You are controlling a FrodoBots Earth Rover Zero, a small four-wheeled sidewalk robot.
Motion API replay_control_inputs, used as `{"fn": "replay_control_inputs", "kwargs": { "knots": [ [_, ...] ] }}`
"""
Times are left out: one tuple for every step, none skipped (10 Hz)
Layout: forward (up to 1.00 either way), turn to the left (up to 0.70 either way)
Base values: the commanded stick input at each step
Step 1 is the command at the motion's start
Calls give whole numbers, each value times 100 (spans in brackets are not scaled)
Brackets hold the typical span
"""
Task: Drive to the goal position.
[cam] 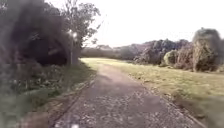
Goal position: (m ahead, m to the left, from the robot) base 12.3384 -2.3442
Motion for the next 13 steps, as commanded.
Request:
{"fn": "replay_control_inputs", "kwargs": {
  "knots": [
    [85, -21],
    [85, 0],
    [85, 0],
    [85, 0],
    [85, 0],
    [85, 0],
    [85, 0],
    [85, 0],
    [85, 0],
    [85, 0],
    [85, 0],
    [85, 0],
    [85, 0]
  ]
}}
